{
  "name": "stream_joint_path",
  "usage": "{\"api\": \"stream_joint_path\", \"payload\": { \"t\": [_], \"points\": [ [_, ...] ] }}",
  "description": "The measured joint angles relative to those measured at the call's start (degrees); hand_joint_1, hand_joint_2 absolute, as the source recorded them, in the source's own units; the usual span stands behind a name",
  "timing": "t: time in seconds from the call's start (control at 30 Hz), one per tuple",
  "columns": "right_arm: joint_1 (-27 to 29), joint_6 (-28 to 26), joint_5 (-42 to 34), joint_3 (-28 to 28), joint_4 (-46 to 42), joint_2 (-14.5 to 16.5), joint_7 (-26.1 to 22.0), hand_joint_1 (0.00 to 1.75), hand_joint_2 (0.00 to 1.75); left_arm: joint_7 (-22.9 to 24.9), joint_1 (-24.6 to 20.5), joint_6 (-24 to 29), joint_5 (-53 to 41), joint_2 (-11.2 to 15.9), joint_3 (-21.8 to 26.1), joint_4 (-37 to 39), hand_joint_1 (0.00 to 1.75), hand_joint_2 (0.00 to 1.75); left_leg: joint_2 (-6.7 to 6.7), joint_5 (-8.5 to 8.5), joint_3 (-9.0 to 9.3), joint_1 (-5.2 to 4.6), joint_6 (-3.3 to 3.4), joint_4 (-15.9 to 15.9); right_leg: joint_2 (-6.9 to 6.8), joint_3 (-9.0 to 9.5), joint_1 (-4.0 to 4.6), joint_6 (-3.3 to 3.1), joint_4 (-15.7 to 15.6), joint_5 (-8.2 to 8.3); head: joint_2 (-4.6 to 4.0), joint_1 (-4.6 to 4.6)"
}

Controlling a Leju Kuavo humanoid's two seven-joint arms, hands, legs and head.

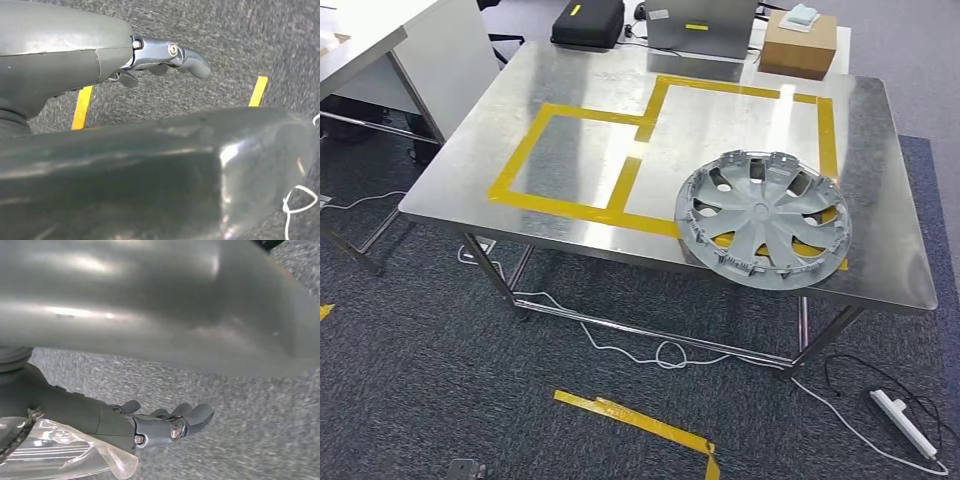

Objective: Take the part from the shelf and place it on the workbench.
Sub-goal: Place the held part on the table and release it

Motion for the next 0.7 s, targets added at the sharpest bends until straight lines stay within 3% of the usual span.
{"api": "stream_joint_path", "payload": {
  "t": [0.07,0.13,0.17,0.2,0.23,0.3,0.33,0.37,0.4,0.47,0.53,0.57,0.63,0.67,0.7],
  "points": [
    [0.1,0.2,0.4,-0.4,-0.2,0.0,0.1,0.00,0.00,0.1,0.1,0.0,0.0,0.1,0.5,0.0,0.00,0.00,-1.24,0.56,1.62,-0.18,0.36,-3.4,1.08,-0.71,-0.16,0.80,0.0,1.05,0.00,0.01],
    [0.3,0.2,0.6,-0.8,-0.2,0.0,0.1,0.00,0.00,0.2,0.1,0.0,0.0,0.0,0.8,0.0,0.00,0.00,-0.21,1.54,1.13,-0.33,0.84,-3.8,1.68,-1.23,-0.43,1.71,-0.2,1.73,0.00,-0.02],
    [0.4,0.2,0.8,-1.0,-0.3,0.0,0.1,0.00,0.00,0.3,0.0,0.0,0.0,0.0,0.9,0.0,0.00,0.00,0.41,2.13,0.70,-0.33,1.24,-4.0,1.08,-1.63,-0.46,2.07,0.2,1.01,0.00,0.06],
    [0.5,0.3,1.1,-1.1,-0.3,0.1,0.1,0.00,0.00,0.3,0.0,0.1,-0.1,0.0,1.1,0.0,0.00,0.00,1.15,2.76,0.12,-0.29,1.67,-4.2,0.08,-2.31,-0.45,2.35,1.5,-0.84,0.00,0.24],
    [0.5,0.3,1.4,-1.2,-0.3,0.1,0.0,0.00,0.00,0.4,0.0,0.1,-0.1,0.0,1.3,0.0,0.00,0.00,1.96,3.32,-0.51,-0.25,2.01,-4.3,-1.20,-3.18,-0.50,2.57,4.2,-3.71,0.00,0.40],
    [0.4,0.6,2.0,-1.3,-0.4,0.1,-0.3,0.00,0.00,0.4,0.2,0.1,-0.3,0.1,1.8,0.0,0.00,0.00,3.54,4.32,-2.02,-0.45,2.30,-4.1,-2.69,-4.99,-0.66,3.13,11.5,-9.05,0.00,0.66],
    [0.4,0.8,2.3,-1.4,-0.4,0.1,-0.4,0.00,0.00,0.4,0.3,0.1,-0.3,0.2,2.0,0.0,0.00,0.00,4.35,4.83,-2.85,-0.51,2.29,-4.0,-2.88,-5.29,-0.73,3.35,14.6,-9.99,0.00,0.65],
    [0.5,1.0,2.6,-1.6,-0.4,0.1,-0.5,0.00,0.00,0.4,0.2,0.1,-0.5,0.2,2.1,0.0,0.00,0.00,5.12,5.31,-3.75,-0.54,2.24,-3.8,-2.99,-4.87,-0.75,3.52,16.0,-9.42,0.00,0.65],
    [0.5,1.2,2.8,-1.7,-0.4,0.1,-0.6,0.00,0.00,0.4,0.2,0.1,-0.6,0.2,2.4,0.0,0.00,0.00,5.85,5.75,-4.67,-0.56,2.17,-3.5,-3.15,-3.55,-0.75,3.60,15.6,-7.82,0.00,0.65],
    [0.5,1.6,3.1,-2.0,-0.5,0.1,-0.8,0.00,0.00,0.4,0.1,0.1,-0.8,0.1,2.8,0.0,0.00,0.00,7.10,6.53,-6.23,-0.60,1.88,-3.0,-4.61,2.14,-0.67,3.50,8.8,-4.64,0.00,0.66],
    [0.4,1.8,3.4,-2.2,-0.6,0.1,-0.9,0.00,0.00,0.3,0.1,0.1,-0.9,0.0,3.1,0.0,0.00,0.00,8.21,7.31,-7.09,-0.68,1.36,-2.5,-6.77,8.55,-0.25,2.92,-0.5,-4.76,0.00,0.64],
    [0.4,1.9,3.5,-2.2,-0.6,0.1,-1.0,0.00,0.00,0.3,0.1,0.1,-0.9,0.0,3.2,0.0,0.00,0.00,8.77,7.74,-7.28,-0.67,1.10,-2.4,-7.30,10.06,0.02,2.54,-3.3,-5.38,0.00,0.64],
    [0.6,2.2,3.8,-2.4,-0.7,0.1,-1.0,0.00,0.00,0.3,0.0,0.1,-0.9,-0.1,3.5,0.0,0.00,0.00,9.62,8.43,-7.54,-0.51,0.53,-2.4,-6.70,10.10,0.20,1.58,-5.0,-5.34,0.00,0.63],
    [0.6,2.3,4.0,-2.5,-0.7,0.1,-1.0,0.00,0.00,0.3,0.0,0.1,-0.9,-0.1,3.7,0.0,0.00,0.00,8.93,7.97,-7.74,-0.35,0.18,-2.1,-6.24,9.53,0.12,1.06,-5.0,-4.75,0.00,0.62],
    [0.7,2.5,4.2,-2.6,-0.7,0.2,-1.1,0.00,0.00,0.3,0.0,0.1,-0.9,0.0,4.0,0.0,0.00,0.00,7.58,6.46,-8.10,-0.18,-0.20,-1.1,-5.80,9.11,-0.03,0.47,-5.0,-4.11,0.00,0.62]
  ]
}}
